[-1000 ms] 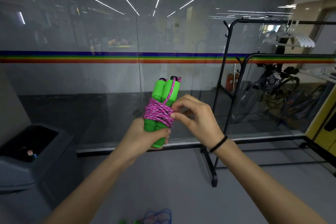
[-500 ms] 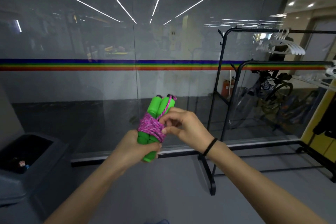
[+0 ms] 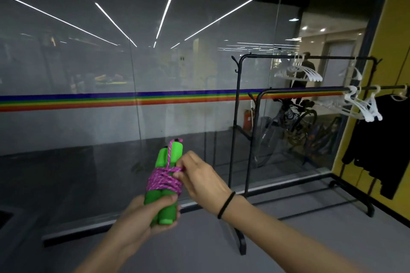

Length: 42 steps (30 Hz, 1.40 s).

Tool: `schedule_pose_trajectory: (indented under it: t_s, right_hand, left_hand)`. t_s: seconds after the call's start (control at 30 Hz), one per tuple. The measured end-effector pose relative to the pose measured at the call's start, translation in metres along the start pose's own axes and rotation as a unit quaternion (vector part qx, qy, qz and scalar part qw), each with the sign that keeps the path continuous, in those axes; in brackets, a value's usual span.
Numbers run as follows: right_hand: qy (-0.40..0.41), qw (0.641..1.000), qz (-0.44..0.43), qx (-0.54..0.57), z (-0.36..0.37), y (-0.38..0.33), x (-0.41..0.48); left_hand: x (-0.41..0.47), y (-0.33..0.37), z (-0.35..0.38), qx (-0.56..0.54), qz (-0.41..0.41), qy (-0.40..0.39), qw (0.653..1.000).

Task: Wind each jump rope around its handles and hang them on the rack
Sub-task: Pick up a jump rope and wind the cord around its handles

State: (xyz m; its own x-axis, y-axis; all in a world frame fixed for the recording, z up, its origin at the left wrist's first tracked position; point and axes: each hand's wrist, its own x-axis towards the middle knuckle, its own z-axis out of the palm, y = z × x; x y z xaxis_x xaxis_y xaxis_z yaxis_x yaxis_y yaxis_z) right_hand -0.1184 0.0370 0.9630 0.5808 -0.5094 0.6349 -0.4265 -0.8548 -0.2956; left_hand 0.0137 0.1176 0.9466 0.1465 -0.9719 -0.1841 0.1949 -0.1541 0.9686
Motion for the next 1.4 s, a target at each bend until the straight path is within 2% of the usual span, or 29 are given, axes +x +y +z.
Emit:
schedule_pose_trajectory:
  t_s: [0.2,0.4,0.53,0.7,0.87,1.0,1.17,1.33,1.4]
  right_hand:
    - [0.099,0.994,0.032,-0.028,0.001,-0.006,0.015]
    - [0.109,0.991,0.017,-0.071,0.004,-0.01,0.013]
    - [0.124,0.99,0.035,0.056,0.001,-0.011,0.012]
    - [0.134,0.962,0.044,0.232,0.001,-0.017,0.002]
    - [0.047,0.959,0.019,0.279,-0.008,-0.011,-0.001]
    - [-0.038,0.981,-0.002,0.193,-0.02,0.002,0.005]
    - [-0.075,0.99,-0.107,0.05,-0.029,0.006,0.011]
    - [-0.118,0.983,-0.133,-0.035,-0.028,0.004,0.009]
    - [-0.109,0.985,-0.121,-0.06,-0.024,0.004,0.006]
  left_hand:
    - [0.001,0.012,0.017,-0.086,0.044,0.034,0.995]
    - [-0.003,0.006,0.018,-0.074,0.077,0.061,0.992]
    - [-0.007,0.004,0.015,-0.061,0.086,0.05,0.993]
    - [-0.012,0.006,0.013,-0.064,0.09,0.017,0.994]
    - [-0.013,0.009,0.002,-0.054,0.083,-0.004,0.995]
    - [-0.014,0.006,-0.006,0.01,0.071,-0.017,0.997]
    - [-0.012,0.006,-0.013,0.015,0.033,-0.066,0.997]
    - [-0.01,0.001,-0.016,-0.038,-0.013,-0.089,0.995]
    - [-0.009,0.001,-0.016,-0.075,-0.026,-0.105,0.991]
